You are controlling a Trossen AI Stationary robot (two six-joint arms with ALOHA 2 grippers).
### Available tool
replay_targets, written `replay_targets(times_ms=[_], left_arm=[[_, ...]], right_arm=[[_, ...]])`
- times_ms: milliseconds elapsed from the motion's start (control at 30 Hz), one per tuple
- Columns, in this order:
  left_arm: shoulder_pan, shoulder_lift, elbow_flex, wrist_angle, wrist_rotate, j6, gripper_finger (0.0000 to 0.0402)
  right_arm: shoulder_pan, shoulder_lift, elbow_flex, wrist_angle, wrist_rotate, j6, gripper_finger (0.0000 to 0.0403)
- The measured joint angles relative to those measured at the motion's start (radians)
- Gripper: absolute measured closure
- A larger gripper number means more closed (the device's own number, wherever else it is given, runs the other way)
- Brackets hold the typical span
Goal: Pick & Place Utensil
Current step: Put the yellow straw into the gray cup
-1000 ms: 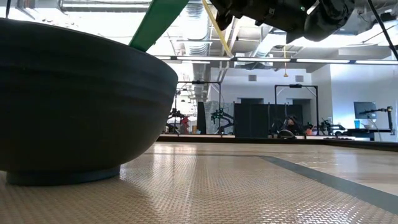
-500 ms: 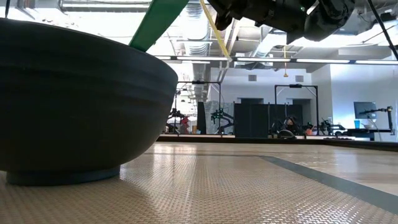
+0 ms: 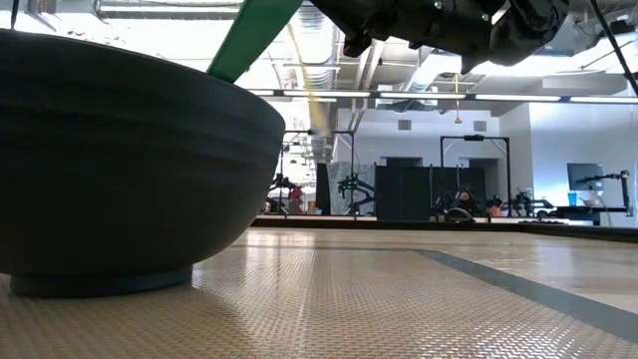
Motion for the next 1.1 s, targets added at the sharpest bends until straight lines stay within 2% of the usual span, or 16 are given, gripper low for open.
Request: replay_targets(times_ms=[133, 300, 467, 567, 733, 800, 933, 1100], left_arm=[[-0.093, -0.043, 0.000, -0.109, -0.078, -0.093, 0.0396], [-0.271, -0.153, 0.000, -0.155, -0.284, -0.118, 0.0397], [-0.402, -0.263, 0.000, -0.306, -0.311, -0.298, 0.0397], [-0.429, -0.304, 0.000, -0.471, -0.297, -0.414, 0.0397], [-0.422, -0.387, 0.000, -0.721, -0.054, -0.538, 0.0397], [-0.419, -0.411, 0.000, -0.787, 0.002, -0.587, 0.0397], [-0.418, -0.430, 0.000, -0.888, -0.002, -0.659, 0.0397], [-0.418, -0.428, 0.000, -0.857, -0.019, -0.650, 0.0397]], right_arm=[[0.000, -0.004, 0.000, -0.021, 0.000, 0.000, 0.0290], [-0.001, -0.004, 0.000, -0.038, 0.000, 0.000, 0.0285], [-0.001, -0.004, 0.000, -0.052, 0.000, -0.001, 0.0284], [-0.006, -0.004, 0.000, -0.057, 0.000, -0.001, 0.0284], [-0.014, -0.004, 0.000, -0.058, 0.000, 0.000, 0.0284], [-0.014, -0.005, 0.000, -0.068, 0.000, 0.000, 0.0284], [-0.013, -0.004, 0.000, -0.089, 0.000, 0.000, 0.0284], [-0.013, -0.005, 0.000, -0.091, 0.000, 0.000, 0.0284]])
